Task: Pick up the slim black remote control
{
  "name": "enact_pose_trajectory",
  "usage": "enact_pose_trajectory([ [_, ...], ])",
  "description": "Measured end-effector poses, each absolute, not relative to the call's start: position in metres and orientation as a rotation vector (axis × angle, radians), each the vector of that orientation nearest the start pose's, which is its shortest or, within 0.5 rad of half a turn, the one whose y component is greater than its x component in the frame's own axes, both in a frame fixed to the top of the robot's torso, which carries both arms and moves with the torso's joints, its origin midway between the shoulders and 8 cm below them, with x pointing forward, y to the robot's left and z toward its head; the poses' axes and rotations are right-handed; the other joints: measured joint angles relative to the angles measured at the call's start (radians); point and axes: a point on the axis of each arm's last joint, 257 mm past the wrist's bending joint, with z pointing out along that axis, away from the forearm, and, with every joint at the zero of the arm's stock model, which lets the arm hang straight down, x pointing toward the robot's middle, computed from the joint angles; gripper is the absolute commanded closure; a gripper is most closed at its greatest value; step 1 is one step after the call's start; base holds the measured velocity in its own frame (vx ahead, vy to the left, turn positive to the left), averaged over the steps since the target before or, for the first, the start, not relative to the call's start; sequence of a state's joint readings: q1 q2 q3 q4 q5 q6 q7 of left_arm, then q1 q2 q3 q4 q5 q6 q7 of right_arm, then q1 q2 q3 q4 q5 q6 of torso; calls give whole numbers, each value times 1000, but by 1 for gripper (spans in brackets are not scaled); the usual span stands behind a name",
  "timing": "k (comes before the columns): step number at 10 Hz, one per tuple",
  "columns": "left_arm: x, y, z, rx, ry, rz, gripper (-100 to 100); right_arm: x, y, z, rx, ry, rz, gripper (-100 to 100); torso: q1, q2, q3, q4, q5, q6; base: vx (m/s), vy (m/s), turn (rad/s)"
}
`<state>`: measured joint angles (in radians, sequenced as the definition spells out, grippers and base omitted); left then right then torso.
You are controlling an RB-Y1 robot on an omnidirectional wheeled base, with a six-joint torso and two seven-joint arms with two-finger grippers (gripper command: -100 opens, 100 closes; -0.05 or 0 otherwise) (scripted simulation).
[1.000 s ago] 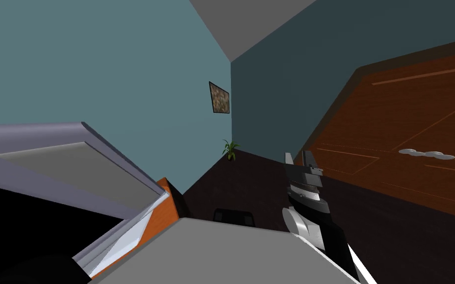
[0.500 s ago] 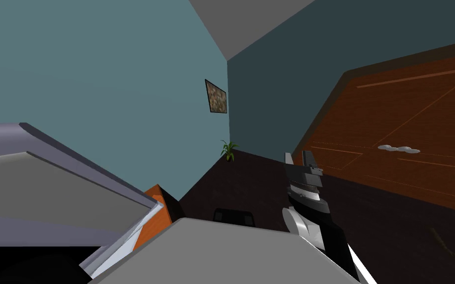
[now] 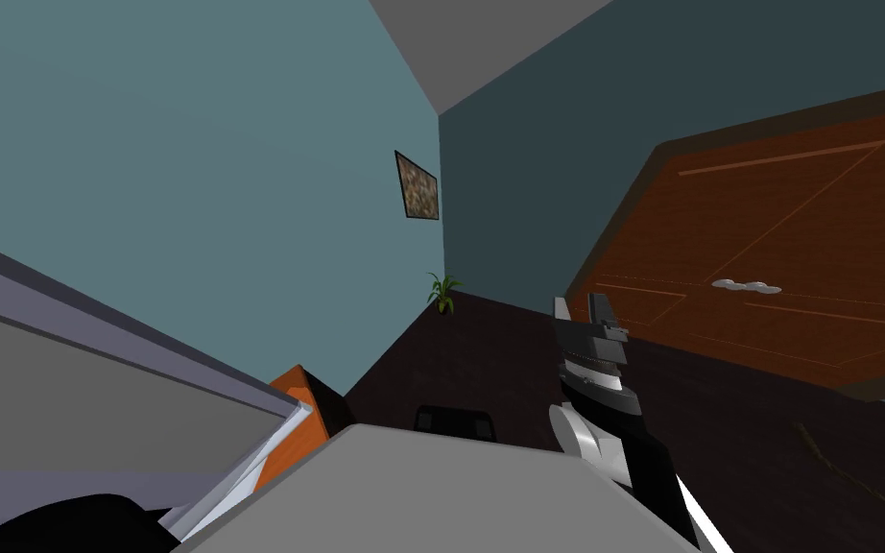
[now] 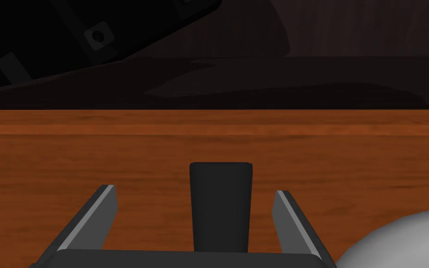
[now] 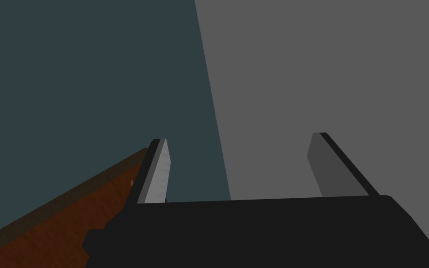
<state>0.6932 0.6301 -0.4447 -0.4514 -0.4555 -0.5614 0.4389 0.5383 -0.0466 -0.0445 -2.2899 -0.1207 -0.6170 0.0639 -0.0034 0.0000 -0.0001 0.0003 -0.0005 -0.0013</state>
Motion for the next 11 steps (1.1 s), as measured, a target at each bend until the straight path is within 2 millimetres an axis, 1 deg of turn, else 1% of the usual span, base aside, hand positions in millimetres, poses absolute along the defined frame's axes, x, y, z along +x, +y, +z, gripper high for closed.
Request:
enact_pose_trajectory([
  [2, -236, 455, -582, -1605, 2685, -79, -100, 314, -304, 40, 596, 523, 1279, 0, 0, 0, 0, 0, 0, 0, 0, 0, 0],
  [3, -232, 446, -585, -1601, 2686, -94, -100, 314, -304, 40, 596, 523, 1279, 0, 0, 0, 0, 0, 0, 0, -7, 0, -22],
  [4, -228, 444, -591, -1607, 2677, -91, -100, 314, -304, 40, 596, 523, 1279, 0, 1, 0, 1, 2, 3, 1, -9, 0, -31],
  [5, -228, 441, -593, -1603, 2683, -94, -100, 314, -304, 40, 596, 523, 1279, 0, 4, 1, 2, 3, 4, 1, 0, 0, 0],
  [6, -229, 441, -594, -1602, 2684, -92, 100, 314, -304, 40, 596, 523, 1279, 0, 4, 1, 2, 3, 5, 1, 0, 0, 0],
  [10, -229, 441, -593, -1606, 2681, -89, 100, 314, -304, 40, 596, 523, 1279, 0, 5, 1, 2, 3, 5, 2, 0, 0, 0],
  [11, -229, 441, -593, -1606, 2681, -88, 0, 314, -304, 40, 596, 523, 1279, 0, 5, 1, 2, 4, 6, 2, 0, 0, 0],
])
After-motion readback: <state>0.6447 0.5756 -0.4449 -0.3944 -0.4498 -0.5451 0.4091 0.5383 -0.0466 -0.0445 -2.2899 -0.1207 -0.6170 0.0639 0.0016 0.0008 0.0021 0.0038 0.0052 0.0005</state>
